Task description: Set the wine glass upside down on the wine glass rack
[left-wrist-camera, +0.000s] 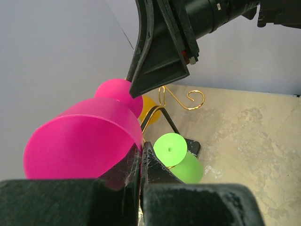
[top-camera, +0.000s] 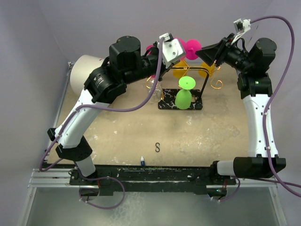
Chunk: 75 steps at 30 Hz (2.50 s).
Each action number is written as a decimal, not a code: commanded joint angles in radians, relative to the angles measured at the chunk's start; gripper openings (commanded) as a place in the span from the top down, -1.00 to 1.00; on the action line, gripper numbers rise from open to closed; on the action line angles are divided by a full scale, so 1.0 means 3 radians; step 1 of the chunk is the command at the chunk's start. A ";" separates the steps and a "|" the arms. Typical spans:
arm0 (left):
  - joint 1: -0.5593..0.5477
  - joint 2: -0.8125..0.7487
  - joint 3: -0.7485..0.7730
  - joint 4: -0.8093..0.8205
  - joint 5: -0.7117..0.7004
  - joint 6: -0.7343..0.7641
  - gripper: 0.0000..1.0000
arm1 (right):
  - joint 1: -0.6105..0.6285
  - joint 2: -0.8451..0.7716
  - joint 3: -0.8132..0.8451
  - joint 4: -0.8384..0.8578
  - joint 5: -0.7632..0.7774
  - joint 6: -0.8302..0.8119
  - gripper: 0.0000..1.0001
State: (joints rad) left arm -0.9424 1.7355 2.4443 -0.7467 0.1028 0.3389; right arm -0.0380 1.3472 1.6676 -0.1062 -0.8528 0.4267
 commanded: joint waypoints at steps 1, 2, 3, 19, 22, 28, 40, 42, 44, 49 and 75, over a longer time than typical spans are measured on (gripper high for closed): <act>0.0017 -0.0027 0.0171 0.0249 -0.0031 -0.0089 1.00 | 0.0024 -0.0042 0.0027 0.0238 0.0159 0.0076 0.14; 0.0021 -0.0027 0.0168 0.0251 -0.0026 -0.0091 1.00 | 0.0028 -0.0047 -0.0002 0.0272 0.0136 0.0114 0.20; 0.0019 -0.0023 0.0171 0.0254 -0.0026 -0.0092 1.00 | 0.0032 -0.0047 -0.0024 0.0305 0.0115 0.0151 0.24; 0.0022 -0.0032 0.0152 0.0236 0.0037 -0.0102 1.00 | 0.0096 -0.0007 -0.0123 0.0384 0.0179 0.0381 0.41; 0.0017 -0.0025 0.0138 0.0236 0.0069 -0.0098 1.00 | 0.0101 0.0003 -0.0132 0.0411 0.0171 0.0417 0.47; 0.0015 -0.0005 0.0131 0.0239 0.0094 -0.0097 1.00 | 0.0116 0.0009 -0.0149 0.0355 0.0272 0.0411 0.52; 0.0013 -0.0052 0.0006 0.0210 0.0130 -0.0044 0.94 | 0.0107 -0.0039 -0.0075 0.0092 0.0616 0.0221 1.00; 0.0015 -0.0084 -0.0045 0.0205 0.0107 -0.0028 0.83 | 0.0104 -0.0051 -0.0046 0.0038 0.0657 0.0176 1.00; 0.0015 -0.0122 -0.0100 0.0204 0.0075 -0.0001 0.72 | 0.0078 -0.0061 -0.0028 0.0008 0.0678 0.0149 1.00; 0.0018 -0.0215 -0.0253 0.0194 -0.0058 0.0087 0.04 | -0.0103 -0.0104 -0.0034 0.0003 0.0629 0.0153 1.00; 0.0460 -0.1353 -0.1604 0.0176 -0.0445 0.0309 -0.99 | -0.0970 -0.0864 0.0291 -0.1055 0.2302 -0.1459 1.00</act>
State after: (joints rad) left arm -0.8417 1.3785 1.9984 -0.7410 -0.0174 0.4309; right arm -0.3046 1.1084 1.7050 -0.3950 -0.2993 0.0998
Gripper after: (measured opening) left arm 0.991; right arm 0.012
